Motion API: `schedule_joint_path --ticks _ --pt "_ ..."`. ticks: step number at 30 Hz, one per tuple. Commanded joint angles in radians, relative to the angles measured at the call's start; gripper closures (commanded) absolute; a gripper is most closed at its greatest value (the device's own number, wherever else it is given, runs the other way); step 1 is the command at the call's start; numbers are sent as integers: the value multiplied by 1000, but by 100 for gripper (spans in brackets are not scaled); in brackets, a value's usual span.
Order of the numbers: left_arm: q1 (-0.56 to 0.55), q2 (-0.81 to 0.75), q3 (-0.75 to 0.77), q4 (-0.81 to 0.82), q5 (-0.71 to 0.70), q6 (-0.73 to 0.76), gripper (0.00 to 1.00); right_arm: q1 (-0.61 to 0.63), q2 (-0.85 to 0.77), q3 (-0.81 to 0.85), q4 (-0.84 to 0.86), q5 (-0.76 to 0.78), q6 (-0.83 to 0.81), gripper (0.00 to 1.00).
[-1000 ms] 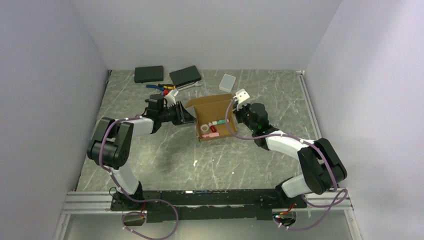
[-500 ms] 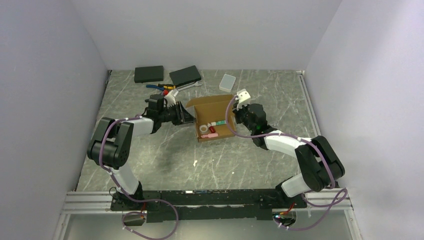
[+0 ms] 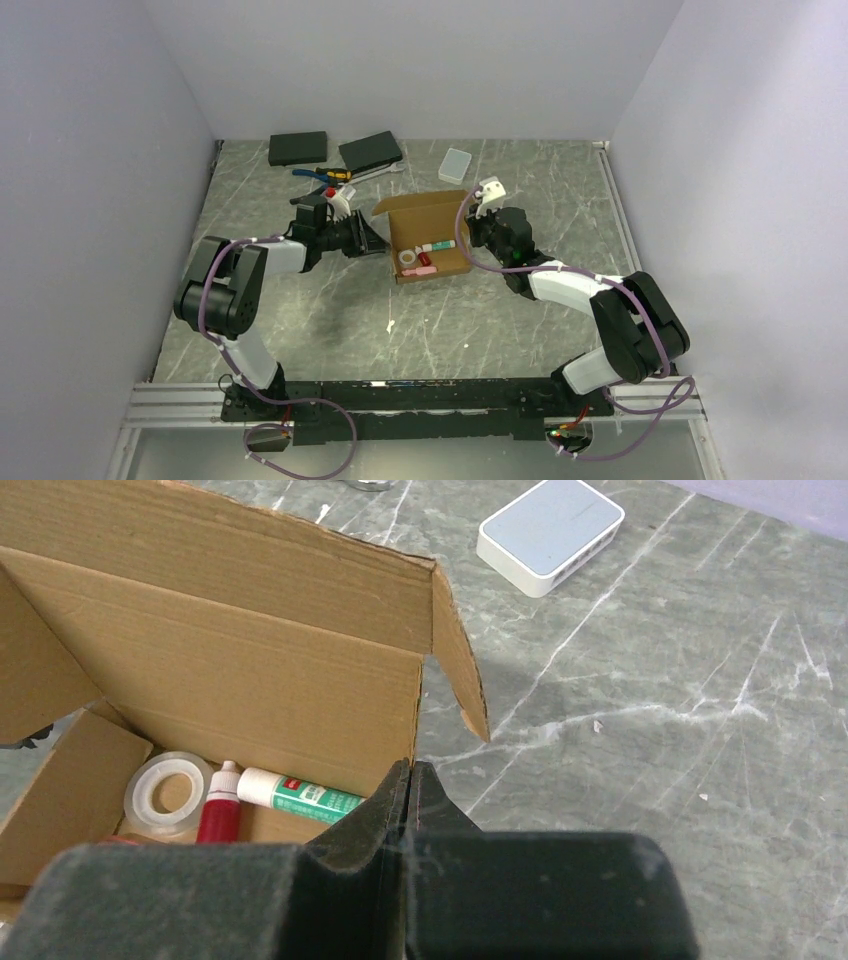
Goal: Fold the paper box
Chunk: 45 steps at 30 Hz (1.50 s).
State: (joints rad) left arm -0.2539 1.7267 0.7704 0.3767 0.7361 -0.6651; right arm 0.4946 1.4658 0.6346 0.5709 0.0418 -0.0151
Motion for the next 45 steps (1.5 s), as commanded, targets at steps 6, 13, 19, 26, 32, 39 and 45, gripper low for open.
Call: schedule_joint_path --ticks 6,13,19,26,32,39,45 --pt "4 -56 -1 38 5 12 68 7 -7 5 -93 -37 65 100" --pt "4 -53 6 33 5 15 68 7 -11 3 -129 -80 72 100" --pt "4 -52 7 31 6 17 68 7 -17 1 -151 -85 72 100" --pt "4 -57 7 24 6 21 68 6 -29 -3 -184 -95 61 100" --pt "4 -76 1 5 2 27 68 7 -35 -4 -201 -100 53 100" --pt "4 -166 -33 -53 -35 22 68 7 -42 -7 -204 -106 46 100" --pt "4 -298 -75 -227 -145 16 68 7 -40 -7 -207 -110 43 100"
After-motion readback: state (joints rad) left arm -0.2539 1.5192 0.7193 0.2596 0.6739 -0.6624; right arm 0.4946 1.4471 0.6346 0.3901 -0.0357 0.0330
